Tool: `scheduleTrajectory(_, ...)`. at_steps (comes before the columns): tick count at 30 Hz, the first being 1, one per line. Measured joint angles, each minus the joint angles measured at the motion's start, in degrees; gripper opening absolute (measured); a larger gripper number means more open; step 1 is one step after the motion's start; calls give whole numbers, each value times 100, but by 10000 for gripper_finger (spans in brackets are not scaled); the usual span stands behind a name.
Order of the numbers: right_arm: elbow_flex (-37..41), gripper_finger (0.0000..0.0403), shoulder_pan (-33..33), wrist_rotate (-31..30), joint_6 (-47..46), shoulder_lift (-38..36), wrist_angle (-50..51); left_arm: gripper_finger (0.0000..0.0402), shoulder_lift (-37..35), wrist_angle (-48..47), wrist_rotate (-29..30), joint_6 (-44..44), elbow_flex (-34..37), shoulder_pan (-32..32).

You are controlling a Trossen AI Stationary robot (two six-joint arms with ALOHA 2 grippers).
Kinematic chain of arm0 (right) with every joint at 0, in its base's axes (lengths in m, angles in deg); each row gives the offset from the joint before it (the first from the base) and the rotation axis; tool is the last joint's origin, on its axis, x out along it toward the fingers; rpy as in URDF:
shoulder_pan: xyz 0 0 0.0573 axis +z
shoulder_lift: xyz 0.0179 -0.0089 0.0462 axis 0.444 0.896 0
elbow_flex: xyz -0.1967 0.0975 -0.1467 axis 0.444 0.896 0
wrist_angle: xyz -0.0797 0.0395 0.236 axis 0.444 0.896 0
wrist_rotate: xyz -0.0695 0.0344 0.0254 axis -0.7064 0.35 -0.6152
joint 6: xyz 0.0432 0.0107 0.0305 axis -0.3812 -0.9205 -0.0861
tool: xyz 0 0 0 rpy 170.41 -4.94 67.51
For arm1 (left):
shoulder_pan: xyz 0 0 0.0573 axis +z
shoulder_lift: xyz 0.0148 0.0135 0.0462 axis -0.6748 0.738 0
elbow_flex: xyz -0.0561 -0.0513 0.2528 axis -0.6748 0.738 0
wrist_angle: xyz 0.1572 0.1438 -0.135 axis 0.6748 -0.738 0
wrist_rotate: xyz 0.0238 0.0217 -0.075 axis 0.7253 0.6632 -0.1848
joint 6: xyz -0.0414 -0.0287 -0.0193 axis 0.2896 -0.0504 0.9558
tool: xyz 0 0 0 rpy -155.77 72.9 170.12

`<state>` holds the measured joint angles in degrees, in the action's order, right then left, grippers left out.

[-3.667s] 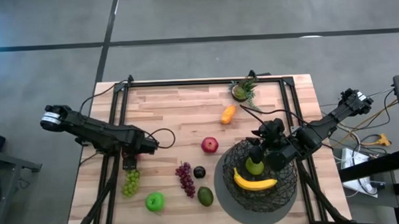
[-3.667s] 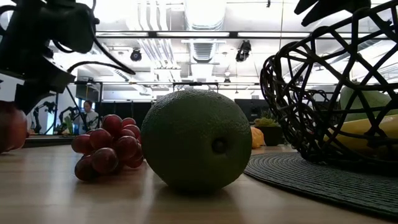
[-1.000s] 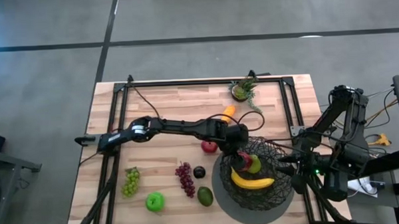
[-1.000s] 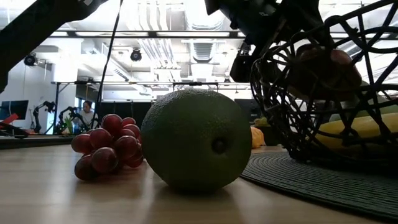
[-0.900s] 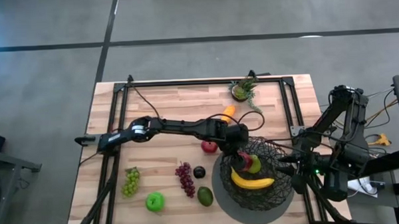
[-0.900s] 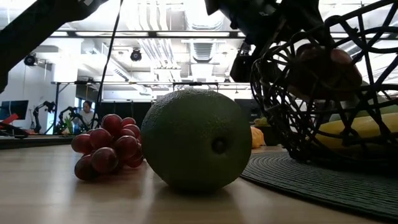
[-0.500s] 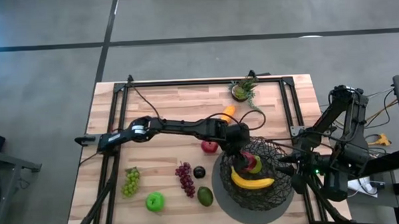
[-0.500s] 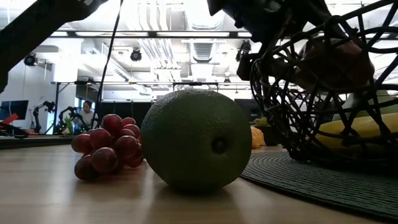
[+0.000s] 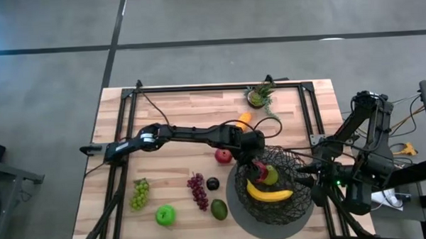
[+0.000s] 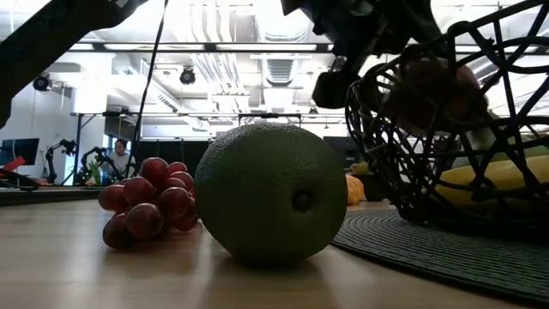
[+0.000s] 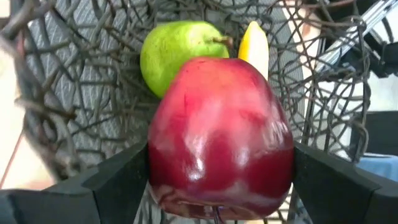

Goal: Build produce basket
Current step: Put the red apple into the black wire basket

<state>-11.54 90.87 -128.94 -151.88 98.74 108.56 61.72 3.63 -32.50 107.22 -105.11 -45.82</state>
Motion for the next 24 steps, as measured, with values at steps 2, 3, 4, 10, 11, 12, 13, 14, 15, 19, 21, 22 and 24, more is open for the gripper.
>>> scheduleTrajectory(2, 0, 157, 0, -2, 0, 0, 0, 339, -2, -211, 6, -75, -12, 0)
scheduleTrajectory(3, 0, 157, 0, -2, 0, 0, -1, 339, -2, -315, 21, -81, -15, 0)
scheduleTrajectory(4, 1, 157, 0, -11, 0, 0, 0, 339, -2, -385, 28, -82, -9, 0)
scheduleTrajectory(10, 2, 157, 0, -157, 0, 0, -2, 339, -2, -312, -61, -93, 33, 0)
scheduleTrajectory(11, 2, 157, 0, -157, 0, 0, -2, 339, -2, -292, -121, -93, 33, 0)
scheduleTrajectory(12, 2, 157, 0, -157, 0, 0, -2, 339, -2, -265, -151, -86, 38, 0)
scheduleTrajectory(13, 1, 157, 0, -157, 0, 0, -2, 338, -2, -212, -141, -81, 40, 0)
scheduleTrajectory(14, 1, 157, 0, -157, 0, 0, -2, 338, -2, -134, -102, -82, 40, 0)
scheduleTrajectory(15, 1, 157, 0, -157, 0, 0, -4, 338, -2, -48, -33, -85, 51, 0)
scheduleTrajectory(19, 2, 157, 0, -157, -8, 0, -4, 338, -2, 525, -40, -86, 124, 0)
scheduleTrajectory(21, 2, 157, 0, -156, -13, 0, -16, 338, 0, 582, -67, -80, 136, 0)
scheduleTrajectory(22, 2, 157, 0, -156, -27, 0, -22, 338, 0, 608, -81, -80, 136, 2)
scheduleTrajectory(24, 2, 157, 0, -157, -51, 0, -22, 338, 0, 581, -89, -81, 136, 2)
